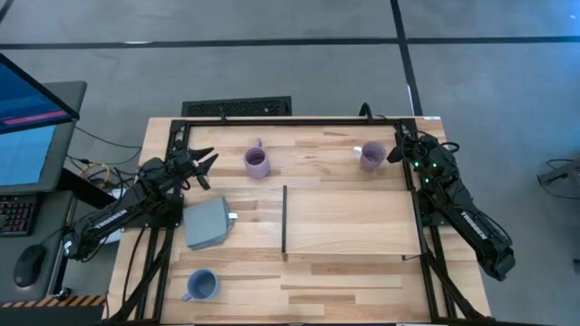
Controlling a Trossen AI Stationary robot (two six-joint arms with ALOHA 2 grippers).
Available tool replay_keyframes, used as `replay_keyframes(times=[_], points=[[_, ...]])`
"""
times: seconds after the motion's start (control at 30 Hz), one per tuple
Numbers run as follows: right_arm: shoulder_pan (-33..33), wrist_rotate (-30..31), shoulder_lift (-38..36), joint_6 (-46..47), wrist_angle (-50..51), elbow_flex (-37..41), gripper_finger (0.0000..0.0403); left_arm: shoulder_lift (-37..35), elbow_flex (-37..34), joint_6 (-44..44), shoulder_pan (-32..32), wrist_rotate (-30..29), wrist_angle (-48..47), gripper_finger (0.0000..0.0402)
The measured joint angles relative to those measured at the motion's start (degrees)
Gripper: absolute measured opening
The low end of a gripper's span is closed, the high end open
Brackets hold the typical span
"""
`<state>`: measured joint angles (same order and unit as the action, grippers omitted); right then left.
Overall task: Stack small to large cups/mugs on shelf
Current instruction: Put the purple mug on the shelf
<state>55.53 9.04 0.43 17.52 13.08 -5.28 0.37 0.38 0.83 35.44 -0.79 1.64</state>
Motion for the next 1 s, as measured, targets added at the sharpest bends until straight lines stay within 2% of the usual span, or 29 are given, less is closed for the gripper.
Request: replay_keyframes(times=[0.3,0.43,0.6,0.73,0.87,1.0], points=[[0.0,0.0,0.0,-0.1,-0.5,0.0,0.0123,0.0,0.0,0.0,0.0,0.0,0.0,0.0121],[-0.1,-1.0,0.0,-8.1,-7.9,-1.6,0.0123,0.0,0.0,0.0,0.0,0.0,0.0,0.0121],[-1.8,-9.6,0.9,-13.7,-12.9,-9.8,0.0123,0.0,0.0,0.0,0.0,0.0,0.0,0.0121],[-4.2,-12.5,4.6,-16.3,-12.7,-18.0,0.0123,0.0,0.0,0.0,0.0,0.0,0.0,0.0121],[-7.1,-13.7,11.6,-20.9,-8.9,-26.9,0.0123,0.0,0.0,0.0,0.0,0.0,0.0,0.0121],[-10.4,-13.7,22.0,-23.6,-4.2,-36.3,0.0123,0.0,0.0,0.0,0.0,0.0,0.0,0.0121]])
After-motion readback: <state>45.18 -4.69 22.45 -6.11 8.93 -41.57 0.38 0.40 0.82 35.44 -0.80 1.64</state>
